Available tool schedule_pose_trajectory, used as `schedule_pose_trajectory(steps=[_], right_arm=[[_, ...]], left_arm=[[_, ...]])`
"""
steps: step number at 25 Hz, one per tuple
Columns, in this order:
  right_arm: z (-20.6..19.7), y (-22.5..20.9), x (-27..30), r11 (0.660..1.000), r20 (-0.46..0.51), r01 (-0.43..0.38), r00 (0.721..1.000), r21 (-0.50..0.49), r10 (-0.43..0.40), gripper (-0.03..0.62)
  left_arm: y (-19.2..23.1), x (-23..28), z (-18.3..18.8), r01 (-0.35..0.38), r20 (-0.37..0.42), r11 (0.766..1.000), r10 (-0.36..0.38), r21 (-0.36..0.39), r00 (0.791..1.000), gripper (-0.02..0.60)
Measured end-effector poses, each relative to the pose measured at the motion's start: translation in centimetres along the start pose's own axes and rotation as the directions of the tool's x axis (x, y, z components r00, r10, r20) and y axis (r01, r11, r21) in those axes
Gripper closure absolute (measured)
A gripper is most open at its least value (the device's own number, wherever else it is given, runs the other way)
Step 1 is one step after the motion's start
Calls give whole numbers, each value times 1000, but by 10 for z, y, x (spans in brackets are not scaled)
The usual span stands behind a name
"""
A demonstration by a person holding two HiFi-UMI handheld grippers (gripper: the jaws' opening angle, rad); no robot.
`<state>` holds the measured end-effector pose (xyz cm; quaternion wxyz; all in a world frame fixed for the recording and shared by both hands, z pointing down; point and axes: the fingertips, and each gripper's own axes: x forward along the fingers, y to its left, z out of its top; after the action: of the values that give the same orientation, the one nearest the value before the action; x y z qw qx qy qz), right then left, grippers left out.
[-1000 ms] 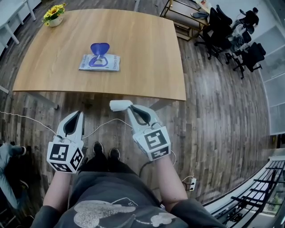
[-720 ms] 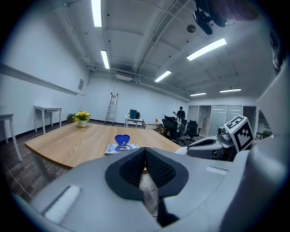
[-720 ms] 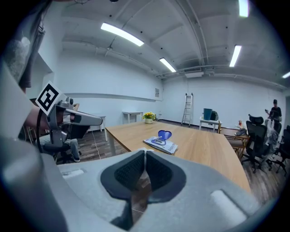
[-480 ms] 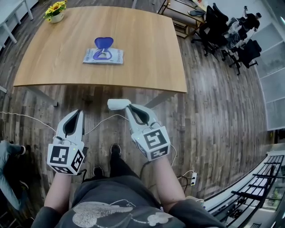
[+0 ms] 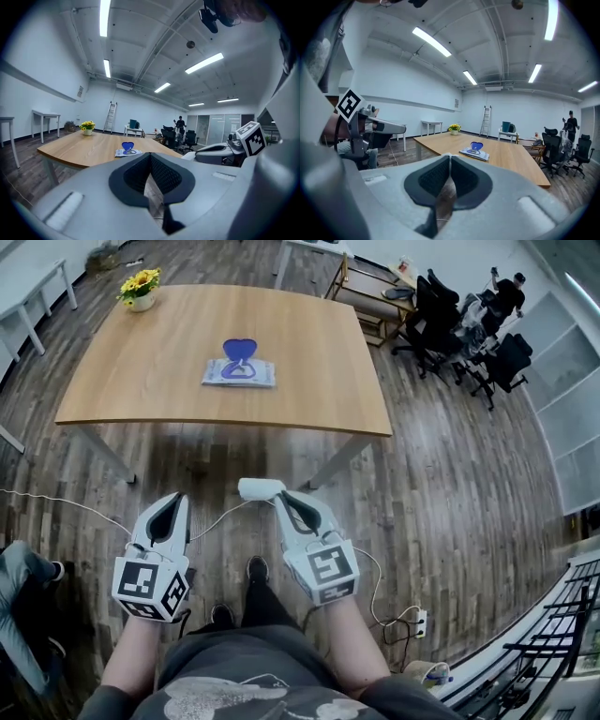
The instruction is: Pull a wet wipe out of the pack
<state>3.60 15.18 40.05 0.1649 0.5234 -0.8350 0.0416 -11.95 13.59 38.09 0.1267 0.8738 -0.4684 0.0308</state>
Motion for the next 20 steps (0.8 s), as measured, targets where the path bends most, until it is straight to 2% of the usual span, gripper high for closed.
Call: schedule_pose_trajectory(steps=[10, 20], right_arm=[[-9, 43, -41, 999, -11, 41, 999, 4, -41, 589], [-12, 69, -53, 999, -26, 44, 999, -19, -44, 591]], left_arm=[[-18, -50, -15, 57, -4, 998, -57, 0, 998, 563], [-13, -75, -17, 66, 2, 998, -66, -3, 998, 563]])
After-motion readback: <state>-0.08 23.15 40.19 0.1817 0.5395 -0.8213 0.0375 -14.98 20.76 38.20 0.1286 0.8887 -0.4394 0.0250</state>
